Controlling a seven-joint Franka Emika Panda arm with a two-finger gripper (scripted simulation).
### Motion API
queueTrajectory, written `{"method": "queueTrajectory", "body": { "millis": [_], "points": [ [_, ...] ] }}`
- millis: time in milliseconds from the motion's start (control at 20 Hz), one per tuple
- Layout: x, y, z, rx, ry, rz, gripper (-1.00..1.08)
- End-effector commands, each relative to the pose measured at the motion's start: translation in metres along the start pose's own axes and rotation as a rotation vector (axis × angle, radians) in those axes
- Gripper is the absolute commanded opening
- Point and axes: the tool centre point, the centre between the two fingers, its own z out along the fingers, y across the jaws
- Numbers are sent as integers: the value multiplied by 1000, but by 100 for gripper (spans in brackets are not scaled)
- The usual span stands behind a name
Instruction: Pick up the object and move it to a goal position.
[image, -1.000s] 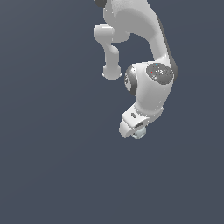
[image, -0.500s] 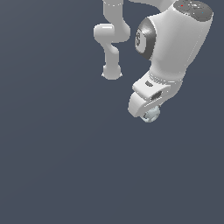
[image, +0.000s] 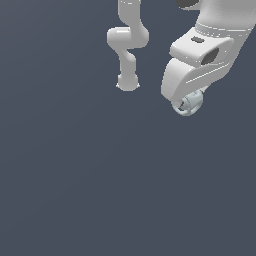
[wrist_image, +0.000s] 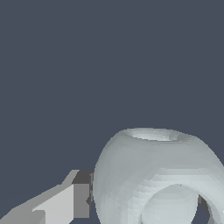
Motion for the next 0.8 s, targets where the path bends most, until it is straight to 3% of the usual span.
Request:
{"method": "queueTrajectory", "body": {
  "millis": [0,350,750],
  "points": [
    [1,-4,-19,1,-2,0,-100],
    [4,-9,-52,1,-2,1,-100],
    [5,-11,-62,1,-2,1,-100]
  ]
}}
